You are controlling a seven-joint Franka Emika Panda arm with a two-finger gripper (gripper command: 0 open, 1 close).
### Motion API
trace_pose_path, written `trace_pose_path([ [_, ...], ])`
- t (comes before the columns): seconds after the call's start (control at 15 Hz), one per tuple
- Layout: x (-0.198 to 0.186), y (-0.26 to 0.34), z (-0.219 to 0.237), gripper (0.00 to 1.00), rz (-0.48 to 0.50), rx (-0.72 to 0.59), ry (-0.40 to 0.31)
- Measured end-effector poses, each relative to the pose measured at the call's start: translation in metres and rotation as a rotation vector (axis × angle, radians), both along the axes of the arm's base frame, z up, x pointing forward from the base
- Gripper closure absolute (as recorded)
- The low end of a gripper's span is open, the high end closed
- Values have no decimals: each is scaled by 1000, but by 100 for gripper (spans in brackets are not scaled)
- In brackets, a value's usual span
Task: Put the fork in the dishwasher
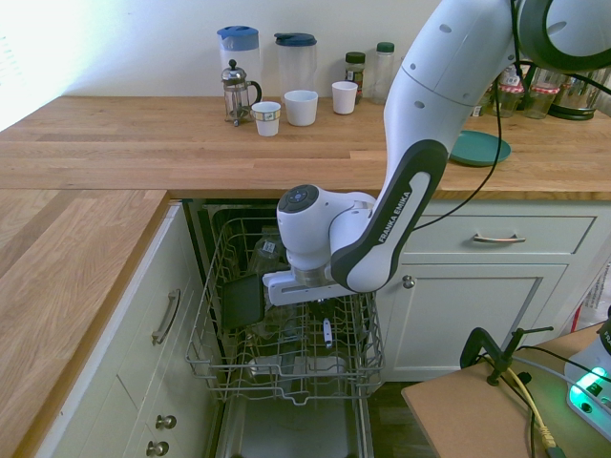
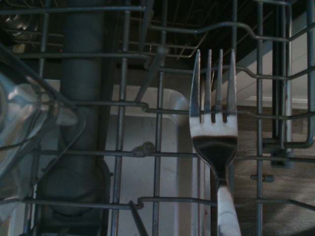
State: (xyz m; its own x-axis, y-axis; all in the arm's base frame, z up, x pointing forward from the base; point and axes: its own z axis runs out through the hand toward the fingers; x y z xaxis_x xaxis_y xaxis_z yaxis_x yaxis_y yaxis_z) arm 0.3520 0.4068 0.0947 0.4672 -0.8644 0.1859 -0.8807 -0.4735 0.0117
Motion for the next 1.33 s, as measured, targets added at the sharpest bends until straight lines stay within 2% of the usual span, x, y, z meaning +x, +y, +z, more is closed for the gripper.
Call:
trace_pose_path([
  [0.87,-3,-21,-15,0,-26,24,-21],
  [1.07,-17,-40,1,0,-42,27,-37],
  [1.33,-27,-56,59,0,-54,60,-81],
])
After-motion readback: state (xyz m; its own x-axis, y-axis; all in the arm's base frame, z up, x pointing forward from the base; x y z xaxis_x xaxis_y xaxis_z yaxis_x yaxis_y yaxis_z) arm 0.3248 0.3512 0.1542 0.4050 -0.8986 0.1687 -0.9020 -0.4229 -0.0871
